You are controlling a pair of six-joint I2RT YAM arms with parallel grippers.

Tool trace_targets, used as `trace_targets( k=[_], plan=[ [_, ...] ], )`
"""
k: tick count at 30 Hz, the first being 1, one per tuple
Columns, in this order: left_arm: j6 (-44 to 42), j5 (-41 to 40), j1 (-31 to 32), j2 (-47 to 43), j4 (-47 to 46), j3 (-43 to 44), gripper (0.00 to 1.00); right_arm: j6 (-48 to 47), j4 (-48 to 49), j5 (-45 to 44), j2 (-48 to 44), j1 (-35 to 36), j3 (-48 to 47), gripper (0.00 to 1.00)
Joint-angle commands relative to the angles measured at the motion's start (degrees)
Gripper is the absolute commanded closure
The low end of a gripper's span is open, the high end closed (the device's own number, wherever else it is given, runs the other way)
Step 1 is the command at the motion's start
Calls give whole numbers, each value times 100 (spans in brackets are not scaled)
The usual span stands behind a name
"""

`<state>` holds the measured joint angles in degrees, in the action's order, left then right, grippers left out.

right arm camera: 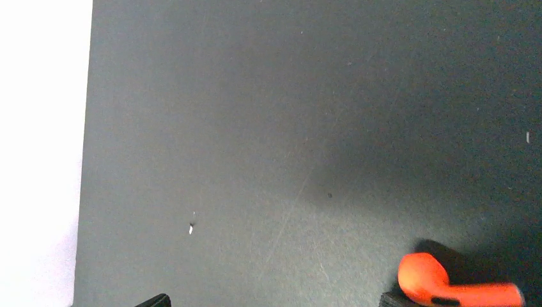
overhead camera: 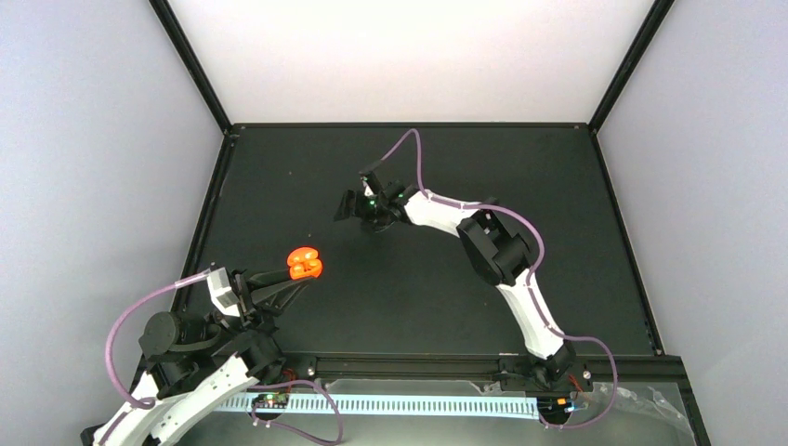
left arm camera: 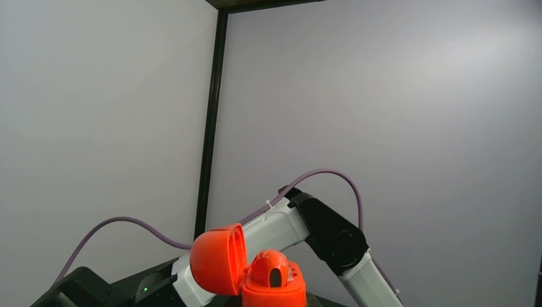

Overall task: Insert the wireless bluetooth earbuds into the charging case
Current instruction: Move the earbud to the center of the board.

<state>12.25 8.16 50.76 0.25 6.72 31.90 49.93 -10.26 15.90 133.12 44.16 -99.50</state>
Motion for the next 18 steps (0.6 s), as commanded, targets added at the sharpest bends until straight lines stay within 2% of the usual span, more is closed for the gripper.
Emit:
trace_targets(
  k=[1, 4, 8, 11, 18],
  plan=[
    [70, 118, 30, -236, 41, 193, 99, -608, -15, 378, -531, -41, 193, 16],
    [87, 135, 30, -240, 66, 194, 98, -1130, -261, 410, -937, -39, 239, 16],
    [139, 136, 32, -277, 114, 173, 99, -2325, -1014, -61, -1156, -62, 0, 15],
    [201, 157, 30, -304, 29, 97, 99, -2968, -1422, -685, -986, -84, -237, 15],
    [251, 238, 30, -179, -31, 95, 98, -3378, -1702, -616, -187, -228, -1062, 15]
  ],
)
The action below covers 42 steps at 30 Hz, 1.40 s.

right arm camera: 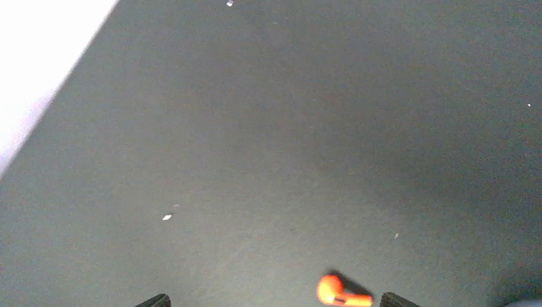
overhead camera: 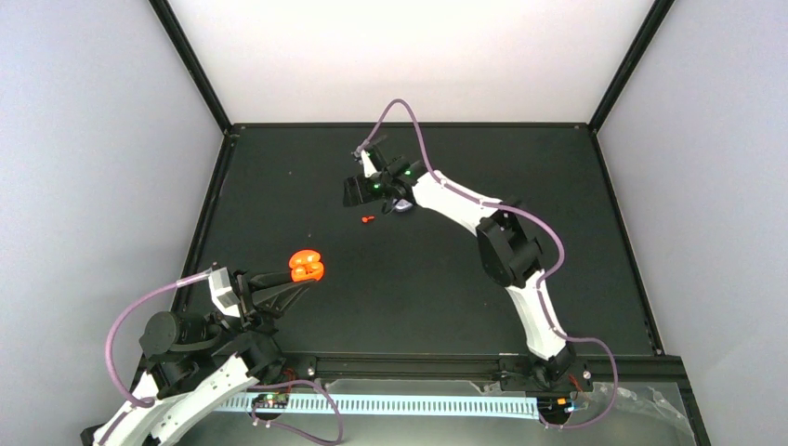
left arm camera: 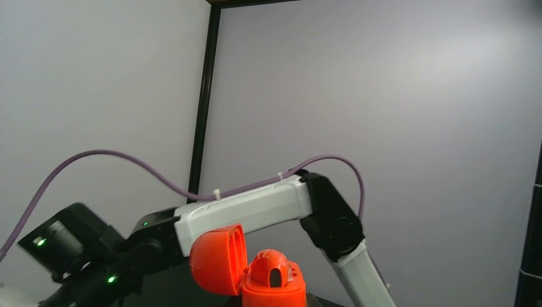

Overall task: Insert the wireless bluetooth earbuds into the charging case
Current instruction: Move the earbud to the center of the board.

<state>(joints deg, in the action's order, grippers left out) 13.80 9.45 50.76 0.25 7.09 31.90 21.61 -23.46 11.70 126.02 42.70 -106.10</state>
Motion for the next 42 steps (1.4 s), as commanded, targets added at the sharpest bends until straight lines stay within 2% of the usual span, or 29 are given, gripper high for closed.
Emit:
trace_targets(
  k=[1, 6, 11, 16, 23, 32, 37, 42],
  plan=[
    [96, 109, 30, -163, -74, 97, 99, -592, -418, -125, 652, -93, -554, 15],
    [127, 129, 30, -87, -110, 106, 99, -643, -582, 214, 1176, -115, -1193, 15],
    [125, 72, 31, -127, -69, 97, 98, -656, -747, 369, 1443, -113, -1372, 15],
    [127, 56, 30, -204, -57, 47, 99, -582, -766, 577, 1373, -104, -1012, 19],
    [168, 74, 31, -308, -122, -33, 98, -588, -765, 579, 1064, 34, -427, 30],
    [214, 96, 30, -447, -94, -83, 98, -639, -882, 314, 859, 185, -200, 46],
    [198, 75, 30, -473, -109, -110, 99, -631, -1068, -217, 899, 186, -427, 43],
    [169, 46, 30, -488, -71, -96, 99, -672, -1614, -704, 1238, 184, -1110, 43]
  ],
)
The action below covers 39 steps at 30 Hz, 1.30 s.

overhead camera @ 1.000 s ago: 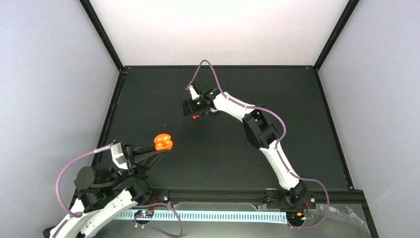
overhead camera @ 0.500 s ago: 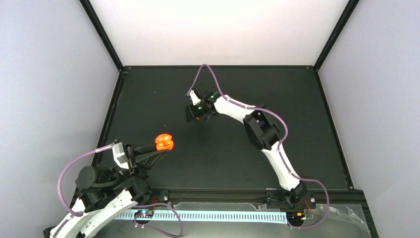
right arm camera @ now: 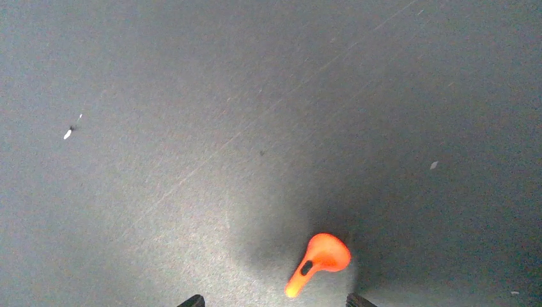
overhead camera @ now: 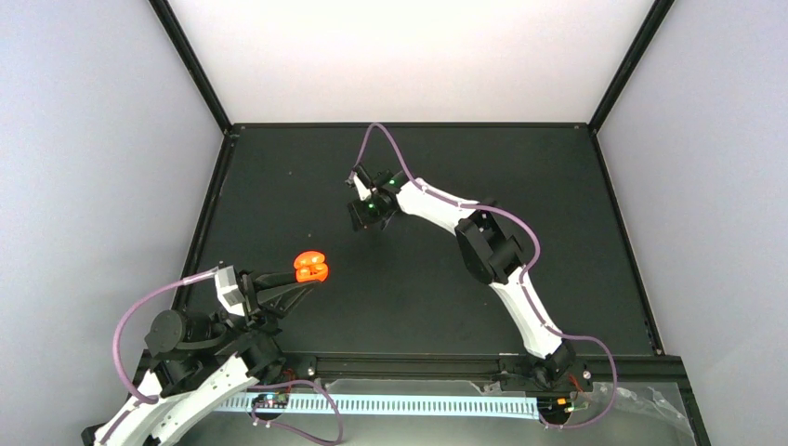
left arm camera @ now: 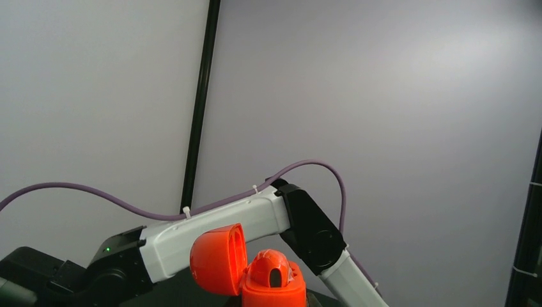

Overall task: Insert the wireless bluetooth earbuds into the charging case
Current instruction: Move the earbud to the center of the board.

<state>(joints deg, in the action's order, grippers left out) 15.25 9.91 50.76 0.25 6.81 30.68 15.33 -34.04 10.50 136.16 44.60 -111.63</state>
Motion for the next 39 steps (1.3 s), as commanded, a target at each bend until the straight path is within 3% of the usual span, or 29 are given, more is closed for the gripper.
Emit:
trace_targets(
  k=[1, 22, 39],
  plan=[
    [14, -21, 30, -498, -31, 26, 98, -54, -669, -650, 334, -4, -701, 43],
    [-83, -143, 30, -543, 62, 52, 98, -27, -1348, -849, 1158, 7, -1767, 64],
    [-82, -139, 30, -635, 99, 51, 99, -115, -1542, -1050, 1234, 99, -1718, 76]
  ],
)
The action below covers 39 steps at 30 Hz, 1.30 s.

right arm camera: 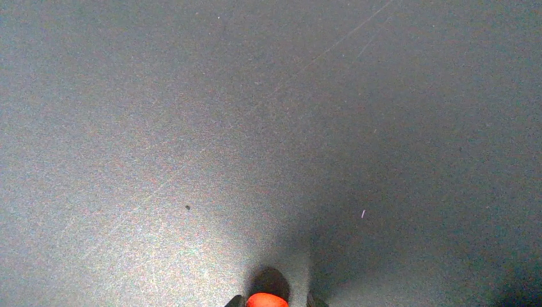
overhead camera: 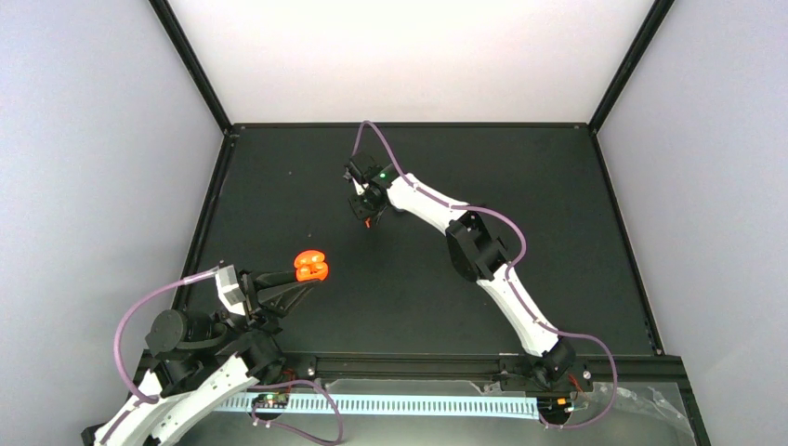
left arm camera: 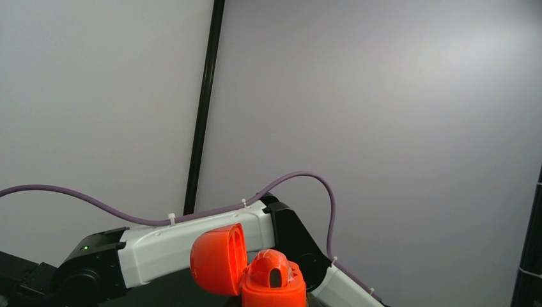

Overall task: Insert the wireless bluetooth earbuds into the charging case
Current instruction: Move the earbud to the center of the board.

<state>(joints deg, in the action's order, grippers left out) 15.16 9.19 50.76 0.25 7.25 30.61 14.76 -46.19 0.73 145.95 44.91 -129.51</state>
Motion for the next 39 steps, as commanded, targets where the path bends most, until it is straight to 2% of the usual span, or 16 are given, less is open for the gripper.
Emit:
trace_targets(
  k=[1, 8, 19, 27, 39],
  plan=[
    [-68, -73, 32, -646, 60, 59, 99, -54, -335, -64, 244, 71, 68, 76],
    [-46, -62, 30, -676, 73, 50, 98, -94, -403, -130, 195, 156, 43, 70],
    [30, -10, 35, -733, 72, 50, 98, -64, -620, -411, 337, 225, 36, 77],
    [64, 13, 30, -826, 115, 50, 98, -16, -988, -670, 568, 348, -384, 77],
    [167, 141, 31, -834, 233, 95, 98, 551, -1412, -669, 739, 443, -489, 78]
  ],
)
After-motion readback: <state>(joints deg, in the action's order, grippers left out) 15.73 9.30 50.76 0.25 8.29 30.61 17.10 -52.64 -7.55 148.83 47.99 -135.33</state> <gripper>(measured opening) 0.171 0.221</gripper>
